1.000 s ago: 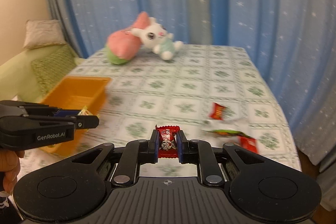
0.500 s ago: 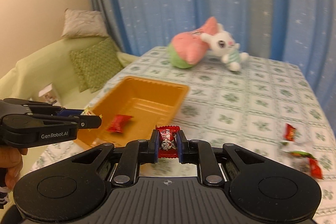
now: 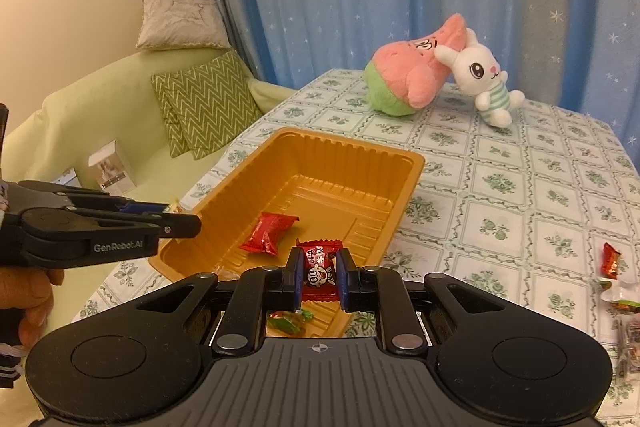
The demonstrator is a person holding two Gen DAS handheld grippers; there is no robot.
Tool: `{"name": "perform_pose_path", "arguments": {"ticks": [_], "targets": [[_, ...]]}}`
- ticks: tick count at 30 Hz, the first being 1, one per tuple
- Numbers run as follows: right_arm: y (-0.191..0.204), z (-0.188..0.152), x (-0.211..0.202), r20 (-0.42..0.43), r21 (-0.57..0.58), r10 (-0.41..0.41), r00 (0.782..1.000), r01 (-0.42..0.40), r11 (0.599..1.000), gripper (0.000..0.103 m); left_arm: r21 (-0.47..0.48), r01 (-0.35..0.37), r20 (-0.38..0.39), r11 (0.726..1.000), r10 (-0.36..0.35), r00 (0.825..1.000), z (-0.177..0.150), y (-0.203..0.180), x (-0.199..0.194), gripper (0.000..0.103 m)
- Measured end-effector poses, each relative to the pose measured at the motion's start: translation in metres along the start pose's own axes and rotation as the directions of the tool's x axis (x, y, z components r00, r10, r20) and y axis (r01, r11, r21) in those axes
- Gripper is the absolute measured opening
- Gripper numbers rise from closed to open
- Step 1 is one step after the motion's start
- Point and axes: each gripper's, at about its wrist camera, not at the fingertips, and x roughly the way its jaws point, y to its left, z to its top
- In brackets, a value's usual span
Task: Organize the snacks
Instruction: 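Open the left gripper to drop the yellow candy while the right gripper releases the red candy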
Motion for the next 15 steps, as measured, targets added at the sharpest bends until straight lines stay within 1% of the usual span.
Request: {"name": "perform_pose_path", "arguments": {"ticks": [1, 3, 4, 5, 15], "targets": [[0.000, 0.000, 0.003, -0.003, 0.002, 0.000, 1.000, 0.000, 1.000, 0.017, -0.002, 0.001, -0.005, 1.000, -0.001, 1.000, 0.000, 0.001, 0.004, 0.022], [-0.001, 0.001, 0.008, -0.007, 0.004, 0.001, 1.000, -0.001, 1.000, 0.017, -0.008, 0.000, -0.011, 1.000, 0.000, 1.000, -0.001, 0.003, 0.010, 0.028], [-0.001, 0.001, 0.010, -0.009, 0.004, 0.002, 1.000, -0.002, 1.000, 0.017, -0.010, -0.003, -0.012, 1.000, 0.003, 1.000, -0.001, 0.004, 0.012, 0.034], [-0.001, 0.001, 0.012, -0.010, 0.005, 0.003, 1.000, -0.003, 1.000, 0.017, -0.011, -0.002, -0.015, 1.000, 0.002, 1.000, -0.002, 0.005, 0.014, 0.036], [-0.002, -0.001, 0.021, -0.020, 0.017, 0.010, 1.000, -0.010, 1.000, 0.017, -0.017, -0.013, -0.007, 1.000, 0.013, 1.000, -0.011, 0.015, 0.006, 0.038]]}}
